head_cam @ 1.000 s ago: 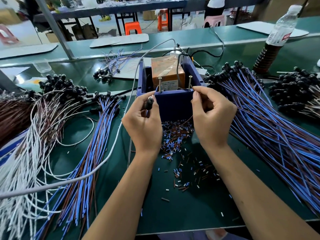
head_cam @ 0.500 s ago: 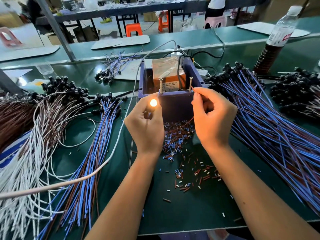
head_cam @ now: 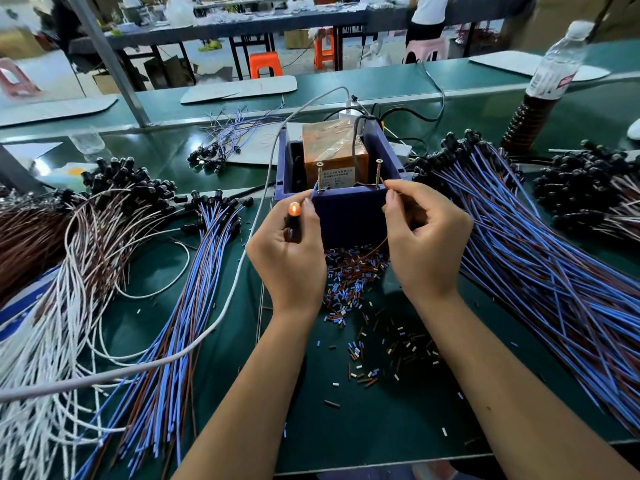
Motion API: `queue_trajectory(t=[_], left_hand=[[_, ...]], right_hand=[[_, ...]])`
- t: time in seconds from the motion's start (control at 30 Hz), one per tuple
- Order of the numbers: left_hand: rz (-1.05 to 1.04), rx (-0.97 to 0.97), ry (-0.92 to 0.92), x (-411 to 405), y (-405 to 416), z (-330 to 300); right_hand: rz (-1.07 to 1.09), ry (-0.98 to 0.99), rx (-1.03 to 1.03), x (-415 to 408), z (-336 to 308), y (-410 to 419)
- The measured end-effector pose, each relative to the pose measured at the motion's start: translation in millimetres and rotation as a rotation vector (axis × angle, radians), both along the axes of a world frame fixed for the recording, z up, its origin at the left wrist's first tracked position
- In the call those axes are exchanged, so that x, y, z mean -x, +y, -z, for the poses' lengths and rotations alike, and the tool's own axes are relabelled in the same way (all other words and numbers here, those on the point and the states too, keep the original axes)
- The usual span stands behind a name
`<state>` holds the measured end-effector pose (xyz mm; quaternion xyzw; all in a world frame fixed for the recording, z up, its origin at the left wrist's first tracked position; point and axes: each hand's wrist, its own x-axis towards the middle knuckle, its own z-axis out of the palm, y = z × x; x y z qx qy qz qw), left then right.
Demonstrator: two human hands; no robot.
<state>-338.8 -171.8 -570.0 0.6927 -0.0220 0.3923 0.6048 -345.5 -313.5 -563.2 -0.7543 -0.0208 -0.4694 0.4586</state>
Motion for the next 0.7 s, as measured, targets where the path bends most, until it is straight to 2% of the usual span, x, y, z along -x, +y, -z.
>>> queue_trajectory(t=[0.17, 0.3, 0.4, 0.5, 0.57, 0.63, 0.7], left_hand=[[-0.023, 0.013, 0.023, 11, -13, -4], [0.182, 0.026, 0.106, 20, -45, -20], [0.366, 0.067, 0.195, 21, -75, -44], [0.551, 0.121, 0.283, 18, -111, -71], [0.663, 0.186, 0.396, 12, -137, -86], [0.729, 0.343, 0.548, 5, -160, -99], [0.815, 0.569, 0.691, -1, -175, -109]], right_hand=[[-0.007, 0.037, -0.054, 8, -10, -7], [0.036, 0.058, -0.064, 19, -28, -30], [0.174, 0.015, -0.063, 32, -46, -60], [0.325, -0.108, 0.102, 50, -67, -88], [0.337, -0.123, 0.276, 58, -76, -100], [0.32, -0.007, 0.425, 62, -80, -108], [0.376, 0.265, 0.552, 65, -78, -113]])
